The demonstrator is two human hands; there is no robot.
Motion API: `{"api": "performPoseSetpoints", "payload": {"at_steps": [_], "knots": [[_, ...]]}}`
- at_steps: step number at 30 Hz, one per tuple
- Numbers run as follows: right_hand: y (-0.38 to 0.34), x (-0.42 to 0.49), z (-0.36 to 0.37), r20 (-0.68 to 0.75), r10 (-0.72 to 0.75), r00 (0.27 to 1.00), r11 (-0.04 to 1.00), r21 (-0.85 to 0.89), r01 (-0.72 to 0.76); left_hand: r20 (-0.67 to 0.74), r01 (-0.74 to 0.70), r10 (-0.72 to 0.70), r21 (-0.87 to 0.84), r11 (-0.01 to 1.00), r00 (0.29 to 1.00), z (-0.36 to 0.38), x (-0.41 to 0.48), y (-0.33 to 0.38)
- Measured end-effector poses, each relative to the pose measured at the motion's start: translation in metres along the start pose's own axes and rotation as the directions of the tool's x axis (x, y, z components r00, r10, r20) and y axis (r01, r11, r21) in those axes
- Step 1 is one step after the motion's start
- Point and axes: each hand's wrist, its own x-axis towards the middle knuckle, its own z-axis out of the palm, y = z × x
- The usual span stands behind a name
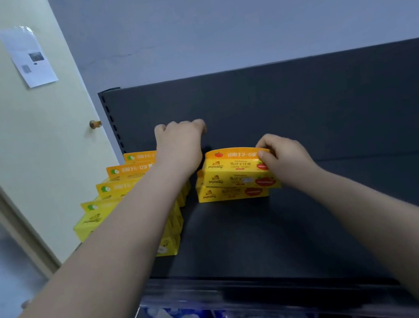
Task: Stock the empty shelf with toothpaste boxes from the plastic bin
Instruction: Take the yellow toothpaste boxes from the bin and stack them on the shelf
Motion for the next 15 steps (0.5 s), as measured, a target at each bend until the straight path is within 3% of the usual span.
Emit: {"api": "performPoseSetpoints", "payload": {"at_steps": [3,8,15], "knots": [[-0.009,0.011,0.015,-0.029,-0.022,0.999,1.0,-0.01,0.022,-0.055,0.011,-0.012,-0.014,1.0,0.998,-0.001,-0.013,-0.003],[-0.007,0.001,0.021,-0.12,-0.03,0.992,0.999,-0.04,0.025,-0.019,-0.016,0.015,-0.075,0.997,1.0,0.003,-0.032,0.007],[0.03,-0.05,-0.023,-0.205,-0.042,0.978,0.994,-0.106,0.021,-0.033,-0.157,0.153,-0.186,0.97,0.988,-0.002,-0.044,0.079]]}}
